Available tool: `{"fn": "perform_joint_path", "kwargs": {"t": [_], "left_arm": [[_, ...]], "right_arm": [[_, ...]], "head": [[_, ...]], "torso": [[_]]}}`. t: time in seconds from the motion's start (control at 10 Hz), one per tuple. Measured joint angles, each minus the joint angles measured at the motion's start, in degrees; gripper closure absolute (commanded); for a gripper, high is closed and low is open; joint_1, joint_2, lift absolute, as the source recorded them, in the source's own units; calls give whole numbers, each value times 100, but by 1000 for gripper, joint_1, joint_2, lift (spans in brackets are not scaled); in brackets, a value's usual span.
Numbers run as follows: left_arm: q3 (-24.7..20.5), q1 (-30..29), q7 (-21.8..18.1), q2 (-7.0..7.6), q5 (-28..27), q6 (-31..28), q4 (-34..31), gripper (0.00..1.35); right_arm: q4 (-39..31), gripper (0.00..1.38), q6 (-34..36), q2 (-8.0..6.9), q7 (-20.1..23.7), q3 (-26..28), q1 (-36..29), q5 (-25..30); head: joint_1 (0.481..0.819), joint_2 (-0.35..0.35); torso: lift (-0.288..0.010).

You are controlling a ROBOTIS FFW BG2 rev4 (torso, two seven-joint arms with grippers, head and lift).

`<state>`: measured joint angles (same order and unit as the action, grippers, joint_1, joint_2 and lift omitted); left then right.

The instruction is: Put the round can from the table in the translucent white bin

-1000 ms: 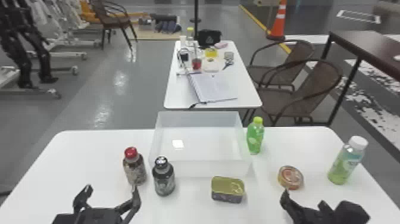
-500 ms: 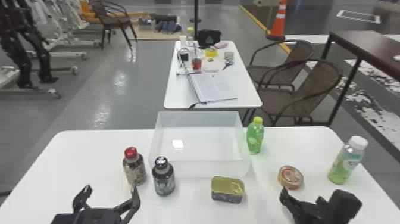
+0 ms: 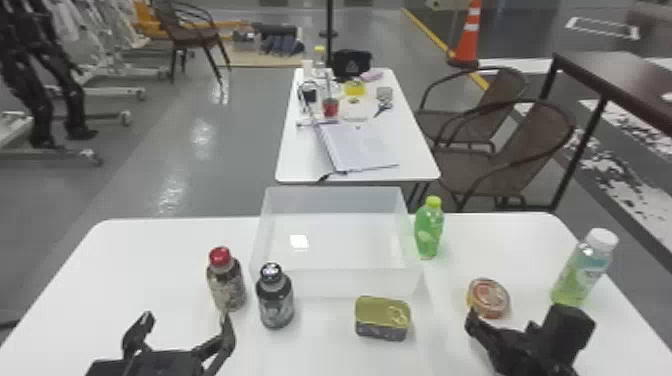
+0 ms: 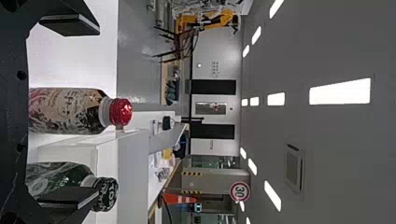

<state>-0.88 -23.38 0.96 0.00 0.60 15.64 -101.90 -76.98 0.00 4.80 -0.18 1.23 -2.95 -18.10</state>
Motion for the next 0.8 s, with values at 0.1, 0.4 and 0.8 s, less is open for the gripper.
{"fn": "perform_joint_path", "kwargs": {"t": [0.1,0.4,0.8], "left_arm": [[0,0,0,0,8,0,3,98],[8,0,0,0,64,12,24,98],[0,-9,0,0,138,76,55,98]], "right_arm": [[74,75,35,6,53,0,81,17],[447,87,-7,27,258,0,341,-101],[873,87,-149,20,254,8,615,-24]], "head": [[549,0],[549,0],[549,0]], "torso": [[-100],[-100],[-100]]}}
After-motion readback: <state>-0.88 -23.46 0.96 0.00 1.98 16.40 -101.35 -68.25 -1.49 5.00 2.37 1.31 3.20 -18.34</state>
